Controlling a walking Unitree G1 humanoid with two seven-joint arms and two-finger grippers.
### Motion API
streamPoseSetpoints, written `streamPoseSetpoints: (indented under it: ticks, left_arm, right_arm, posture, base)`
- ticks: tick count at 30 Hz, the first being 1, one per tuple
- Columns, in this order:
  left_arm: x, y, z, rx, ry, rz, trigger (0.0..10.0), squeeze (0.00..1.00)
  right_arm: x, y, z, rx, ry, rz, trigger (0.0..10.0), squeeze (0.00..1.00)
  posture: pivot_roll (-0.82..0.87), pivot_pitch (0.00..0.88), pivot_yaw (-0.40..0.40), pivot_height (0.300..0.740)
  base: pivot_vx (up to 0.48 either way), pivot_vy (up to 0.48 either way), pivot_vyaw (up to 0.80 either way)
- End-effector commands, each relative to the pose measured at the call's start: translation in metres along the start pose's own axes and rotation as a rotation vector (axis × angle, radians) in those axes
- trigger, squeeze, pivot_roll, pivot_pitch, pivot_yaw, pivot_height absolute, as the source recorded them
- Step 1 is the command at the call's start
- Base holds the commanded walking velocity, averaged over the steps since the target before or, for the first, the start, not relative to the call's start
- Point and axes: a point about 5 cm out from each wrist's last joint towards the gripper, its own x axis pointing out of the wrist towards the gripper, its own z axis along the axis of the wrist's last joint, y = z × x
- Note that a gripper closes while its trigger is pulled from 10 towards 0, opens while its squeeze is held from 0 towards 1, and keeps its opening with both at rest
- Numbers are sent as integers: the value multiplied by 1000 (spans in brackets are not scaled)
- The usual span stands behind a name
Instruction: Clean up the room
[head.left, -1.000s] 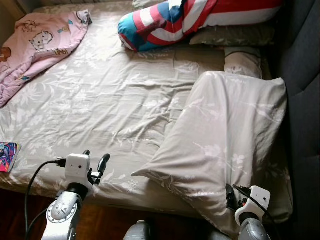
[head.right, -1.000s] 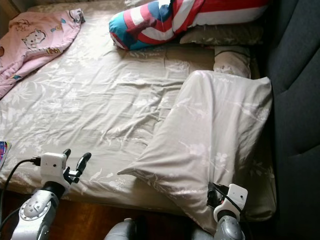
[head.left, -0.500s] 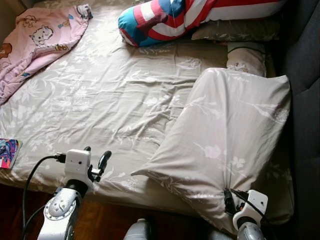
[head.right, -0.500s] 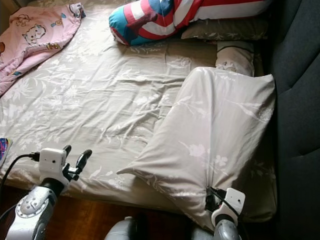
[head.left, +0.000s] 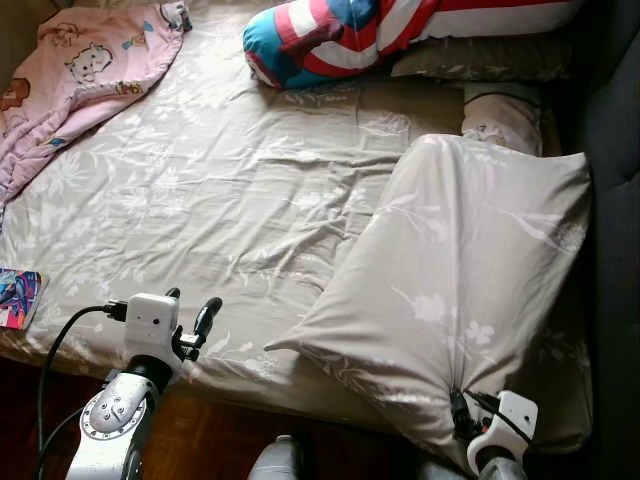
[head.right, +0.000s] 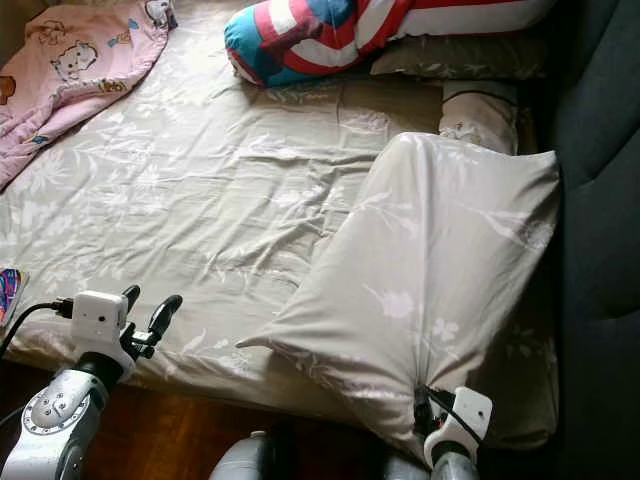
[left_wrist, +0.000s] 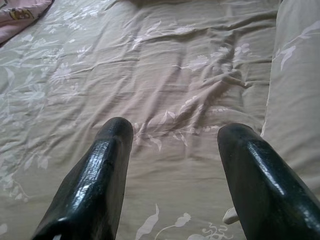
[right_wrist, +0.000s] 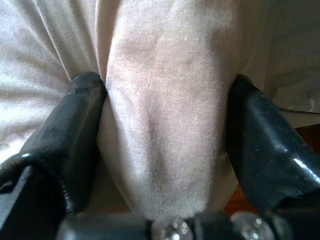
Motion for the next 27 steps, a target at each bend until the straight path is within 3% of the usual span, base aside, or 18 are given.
streamPoseSetpoints:
  ticks: [1,12,27]
  left_arm:
    - [-7,2,-6,8,43,7,10000,0]
    - [-11,1,-8,8,54,16,10000,0]
    - [-13,0,-16,-5,73,32,10000,0]
  right_arm:
    - [-37,-12,-68,26,258,-45,0,0]
    - [-35,-21,-64,3,265,-47,0,0]
    - [-29,6,-64,-39,265,-38,0,0]
  posture:
    - [205,382,164,720]
    - [202,390,155,720]
    - [185,378,136,720]
  base:
    - [0,0,0]
    - [0,0,0]
    - [0,0,0]
